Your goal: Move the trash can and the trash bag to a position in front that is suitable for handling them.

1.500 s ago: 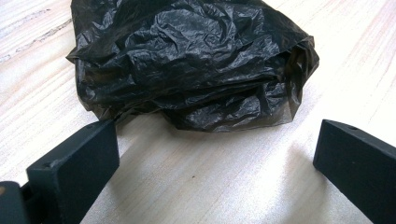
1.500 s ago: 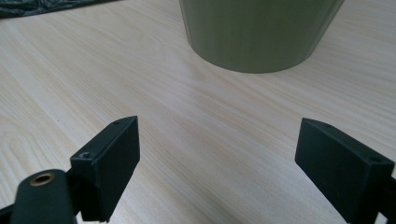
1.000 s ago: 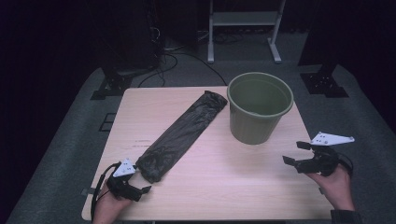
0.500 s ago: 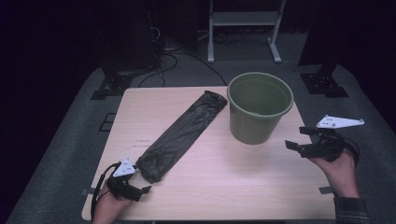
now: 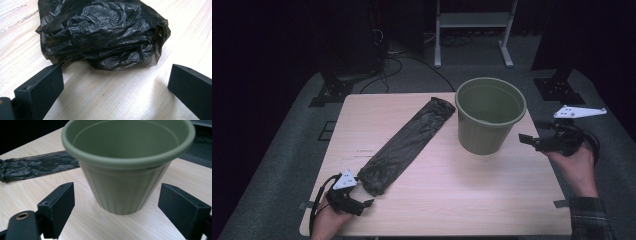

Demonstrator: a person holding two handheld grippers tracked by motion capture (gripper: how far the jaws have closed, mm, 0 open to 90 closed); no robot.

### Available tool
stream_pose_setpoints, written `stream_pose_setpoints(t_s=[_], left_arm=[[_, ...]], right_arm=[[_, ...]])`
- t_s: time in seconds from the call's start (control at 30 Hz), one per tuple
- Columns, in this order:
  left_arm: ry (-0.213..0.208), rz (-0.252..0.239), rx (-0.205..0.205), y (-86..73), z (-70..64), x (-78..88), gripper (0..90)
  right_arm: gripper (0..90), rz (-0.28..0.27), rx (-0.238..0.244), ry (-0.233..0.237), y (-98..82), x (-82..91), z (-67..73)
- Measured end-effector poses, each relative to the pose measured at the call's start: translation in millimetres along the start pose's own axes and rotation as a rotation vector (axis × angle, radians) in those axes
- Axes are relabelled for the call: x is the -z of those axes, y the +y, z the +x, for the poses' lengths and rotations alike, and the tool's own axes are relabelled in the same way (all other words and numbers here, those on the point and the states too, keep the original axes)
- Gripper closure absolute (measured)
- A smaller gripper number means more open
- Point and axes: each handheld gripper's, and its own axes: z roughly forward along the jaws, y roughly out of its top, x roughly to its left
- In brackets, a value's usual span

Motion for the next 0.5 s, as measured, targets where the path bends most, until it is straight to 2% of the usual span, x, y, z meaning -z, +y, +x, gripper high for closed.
stream_pose_setpoints(t_s=[0.13, 0.37, 0.5], left_arm=[[-0.001, -0.002, 0.001, 0.0, 0.0, -0.1, 0.0], [-0.001, -0.001, 0.001, 0.0, 0.1, 0.0, 0.0], [-0.001, -0.003, 0.000, 0.0, 0.1, -0.1, 0.0]], right_arm=[[12.6, -0.014, -0.013, 0.004, 10.3, -1.8, -6.4], [12.6, 0.014, -0.012, -0.025, 32.8, -11.3, -14.5], [12.6, 0.024, -0.011, -0.036, 39.6, -15.2, -18.1]])
